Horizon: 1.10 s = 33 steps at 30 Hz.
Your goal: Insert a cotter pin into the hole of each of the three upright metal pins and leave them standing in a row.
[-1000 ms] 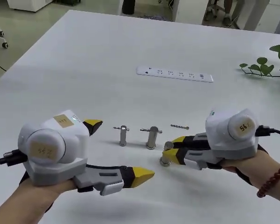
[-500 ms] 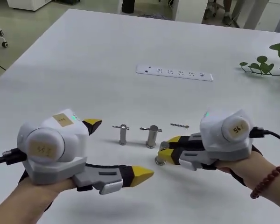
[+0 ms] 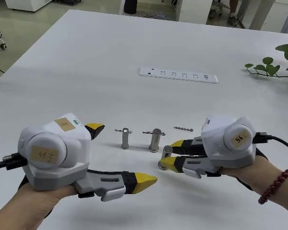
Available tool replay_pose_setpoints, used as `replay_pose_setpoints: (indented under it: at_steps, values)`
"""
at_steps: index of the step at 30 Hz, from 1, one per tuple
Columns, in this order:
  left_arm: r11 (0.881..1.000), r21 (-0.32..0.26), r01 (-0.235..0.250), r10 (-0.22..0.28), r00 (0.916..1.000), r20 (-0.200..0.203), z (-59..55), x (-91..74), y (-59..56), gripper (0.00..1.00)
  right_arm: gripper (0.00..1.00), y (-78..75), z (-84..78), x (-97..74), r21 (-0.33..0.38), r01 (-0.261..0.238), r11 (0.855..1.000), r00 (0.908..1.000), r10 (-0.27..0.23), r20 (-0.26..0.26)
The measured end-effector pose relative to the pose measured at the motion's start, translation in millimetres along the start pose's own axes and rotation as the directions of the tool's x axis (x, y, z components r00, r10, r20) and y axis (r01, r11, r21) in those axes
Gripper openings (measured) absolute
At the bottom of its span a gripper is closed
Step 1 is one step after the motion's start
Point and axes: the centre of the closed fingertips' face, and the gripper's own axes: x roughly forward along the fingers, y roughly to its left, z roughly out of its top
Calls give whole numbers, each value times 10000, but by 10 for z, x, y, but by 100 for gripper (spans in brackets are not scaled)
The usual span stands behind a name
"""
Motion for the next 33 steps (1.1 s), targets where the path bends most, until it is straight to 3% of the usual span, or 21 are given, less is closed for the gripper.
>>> replay_pose_setpoints:
  at_steps: [12,20,33]
  values:
    - [9999,-132,-106,107,9999,27,0,1,30,98,25,-69,16,-159,727,-83,9973,10000,85,-17]
    - [9997,-194,-155,156,9998,94,13,-3,46,98,25,-103,59,-278,883,-247,9958,9997,241,79]
    - [9996,-203,-193,195,9998,90,7,-10,57,97,24,-411,-43,-379,1367,429,9897,9986,-381,-372]
